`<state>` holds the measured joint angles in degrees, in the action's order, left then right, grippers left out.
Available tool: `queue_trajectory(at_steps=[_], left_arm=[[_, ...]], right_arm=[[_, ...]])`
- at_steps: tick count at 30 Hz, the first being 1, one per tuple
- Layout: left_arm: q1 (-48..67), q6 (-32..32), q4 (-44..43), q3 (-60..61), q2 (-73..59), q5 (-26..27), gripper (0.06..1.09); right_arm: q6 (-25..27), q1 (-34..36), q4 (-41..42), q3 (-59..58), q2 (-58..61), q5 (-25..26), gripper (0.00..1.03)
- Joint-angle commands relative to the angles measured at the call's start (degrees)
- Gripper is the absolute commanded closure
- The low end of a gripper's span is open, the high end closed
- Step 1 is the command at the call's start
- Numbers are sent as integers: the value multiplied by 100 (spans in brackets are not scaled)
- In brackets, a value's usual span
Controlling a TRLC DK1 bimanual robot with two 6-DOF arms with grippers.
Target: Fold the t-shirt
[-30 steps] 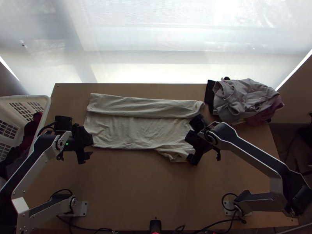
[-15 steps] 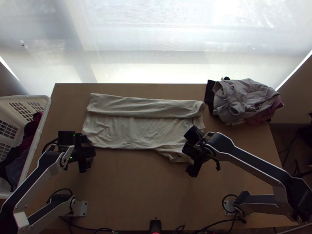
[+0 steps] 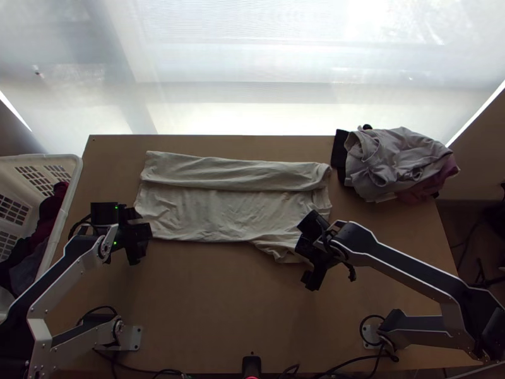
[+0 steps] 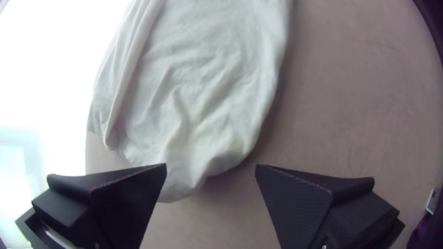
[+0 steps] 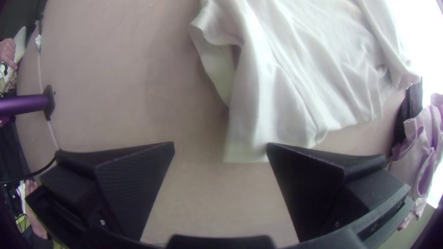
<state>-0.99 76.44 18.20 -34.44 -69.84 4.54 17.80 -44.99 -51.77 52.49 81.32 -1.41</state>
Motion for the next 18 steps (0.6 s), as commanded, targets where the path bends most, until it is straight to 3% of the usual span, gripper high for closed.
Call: queue_trajectory(at_steps=[1, 9, 13, 16, 18], left_arm=[[-32, -139, -97, -221, -302, -5, 24], [-59, -174, -9, -441, -750, 3, 74], [3, -279, 176, -608, -785, 12, 96], [3, -279, 219, -635, -803, 3, 105], [-6, -288, 290, -661, -829, 3, 105]], right_arm=[[-5, -10, 158, -116, 7, 27, 16], [4, 8, 686, -213, 385, 141, 27], [83, 17, 914, -116, 534, 141, 60], [171, 61, 1090, -90, 569, 141, 99], [180, 78, 1116, -99, 587, 141, 100]])
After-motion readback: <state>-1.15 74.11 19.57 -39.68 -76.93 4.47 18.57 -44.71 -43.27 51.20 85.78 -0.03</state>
